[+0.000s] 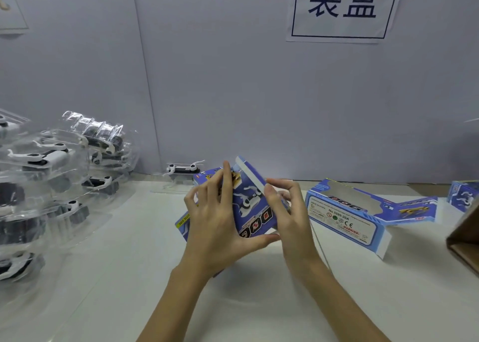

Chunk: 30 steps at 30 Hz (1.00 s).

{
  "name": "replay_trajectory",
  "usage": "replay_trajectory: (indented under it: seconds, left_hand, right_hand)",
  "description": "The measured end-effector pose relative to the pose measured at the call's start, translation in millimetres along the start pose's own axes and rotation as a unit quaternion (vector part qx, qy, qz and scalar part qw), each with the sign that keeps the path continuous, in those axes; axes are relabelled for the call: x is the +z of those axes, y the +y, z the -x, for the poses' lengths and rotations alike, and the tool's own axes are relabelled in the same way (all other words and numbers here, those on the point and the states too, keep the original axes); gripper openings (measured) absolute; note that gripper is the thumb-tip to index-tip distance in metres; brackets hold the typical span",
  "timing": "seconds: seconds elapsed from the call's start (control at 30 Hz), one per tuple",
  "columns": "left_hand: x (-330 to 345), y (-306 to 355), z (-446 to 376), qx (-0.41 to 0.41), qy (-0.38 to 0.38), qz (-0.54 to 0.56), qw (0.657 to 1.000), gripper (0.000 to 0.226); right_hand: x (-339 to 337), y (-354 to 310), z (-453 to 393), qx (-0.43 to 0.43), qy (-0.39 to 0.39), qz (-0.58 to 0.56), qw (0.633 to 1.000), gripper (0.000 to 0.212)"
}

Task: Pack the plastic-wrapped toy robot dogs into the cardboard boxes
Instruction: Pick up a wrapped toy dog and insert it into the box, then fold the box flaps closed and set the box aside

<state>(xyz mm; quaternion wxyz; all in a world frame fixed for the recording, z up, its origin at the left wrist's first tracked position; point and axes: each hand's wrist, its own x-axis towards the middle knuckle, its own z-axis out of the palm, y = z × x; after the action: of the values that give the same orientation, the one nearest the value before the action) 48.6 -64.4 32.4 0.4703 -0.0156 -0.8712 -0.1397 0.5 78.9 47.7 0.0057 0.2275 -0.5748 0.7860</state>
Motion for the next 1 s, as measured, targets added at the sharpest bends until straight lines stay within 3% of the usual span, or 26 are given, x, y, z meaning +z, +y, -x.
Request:
replay_trajectory:
  seconds: [0.1,0.23,0.43,1.0]
  left_hand:
    - [-4.1,-5.2,-1.9,0.009,-0.034,0.036,0.999,0.127]
    - [-0.8,-9.4,-1.0,0.082,-0.055,-0.003,0.995,0.125]
    - [3.9,-12.4,-0.1,0.078,-0.037,0.025,0.996,0.122]
    - [12.3,-14.2,3.3,0.085,-0.034,-0.005,0.996,0.11]
  right_hand:
    - [-20.4,-15.0,-11.9,0.027,-0.057,0.041,0.997,0.039]
    - [-34.3,-23.3,-16.0,0.008,-0.098,0.092,0.991,0.034]
    - [-25.1,-16.3,-12.0,-0.005,-0.169,0.11,0.979,0.052]
    - [-28.4,-7.0,-14.2,-0.027,-0.115,0.154,0.981,0.041]
